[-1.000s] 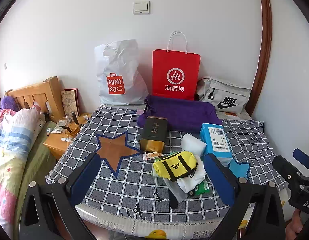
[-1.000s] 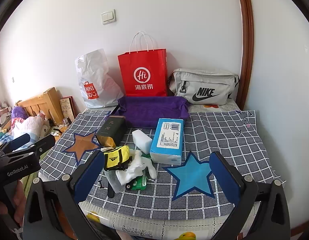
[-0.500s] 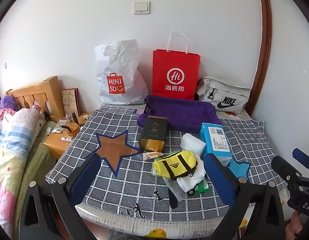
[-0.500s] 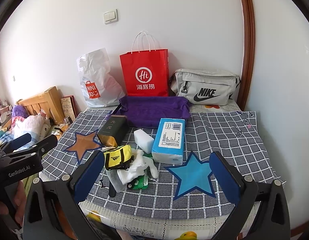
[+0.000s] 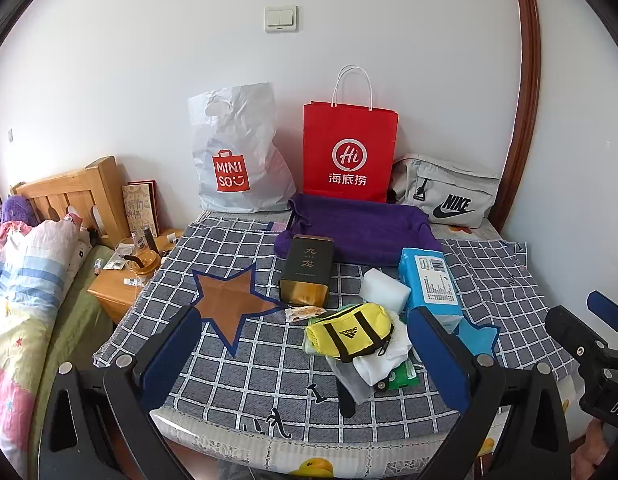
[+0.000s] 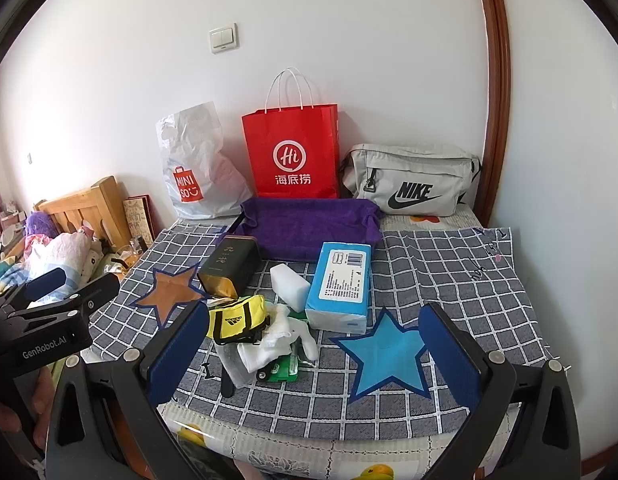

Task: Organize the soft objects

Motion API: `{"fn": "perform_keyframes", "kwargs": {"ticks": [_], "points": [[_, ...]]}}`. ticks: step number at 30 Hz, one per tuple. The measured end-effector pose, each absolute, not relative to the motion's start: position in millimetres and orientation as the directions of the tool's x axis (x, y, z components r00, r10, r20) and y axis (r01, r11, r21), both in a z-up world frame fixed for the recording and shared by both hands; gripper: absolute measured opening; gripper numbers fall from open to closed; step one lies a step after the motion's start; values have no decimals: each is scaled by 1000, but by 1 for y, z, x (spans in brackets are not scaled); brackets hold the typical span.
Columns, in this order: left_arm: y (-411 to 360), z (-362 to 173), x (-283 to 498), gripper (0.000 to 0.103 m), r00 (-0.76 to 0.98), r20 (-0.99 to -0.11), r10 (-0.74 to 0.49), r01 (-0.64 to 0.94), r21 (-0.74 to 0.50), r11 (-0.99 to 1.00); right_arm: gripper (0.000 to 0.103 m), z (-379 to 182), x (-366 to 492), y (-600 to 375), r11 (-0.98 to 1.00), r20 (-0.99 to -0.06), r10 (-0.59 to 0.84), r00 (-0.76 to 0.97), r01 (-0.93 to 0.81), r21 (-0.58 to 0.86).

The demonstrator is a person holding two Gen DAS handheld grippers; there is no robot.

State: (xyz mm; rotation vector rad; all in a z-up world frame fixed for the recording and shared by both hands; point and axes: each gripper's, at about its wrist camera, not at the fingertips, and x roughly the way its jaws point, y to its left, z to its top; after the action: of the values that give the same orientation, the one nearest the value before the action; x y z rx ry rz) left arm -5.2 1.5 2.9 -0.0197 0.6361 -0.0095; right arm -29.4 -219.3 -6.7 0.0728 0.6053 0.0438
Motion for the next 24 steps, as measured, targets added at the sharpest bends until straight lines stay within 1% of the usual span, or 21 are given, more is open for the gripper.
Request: {"fn": "perform_keyframes", "kwargs": {"ticks": [24], "points": [[1,11,-8,103,811,-584,-19,11,-17,1000,103,2,-35,-218,997,-553,67,830,-34,71]]}}
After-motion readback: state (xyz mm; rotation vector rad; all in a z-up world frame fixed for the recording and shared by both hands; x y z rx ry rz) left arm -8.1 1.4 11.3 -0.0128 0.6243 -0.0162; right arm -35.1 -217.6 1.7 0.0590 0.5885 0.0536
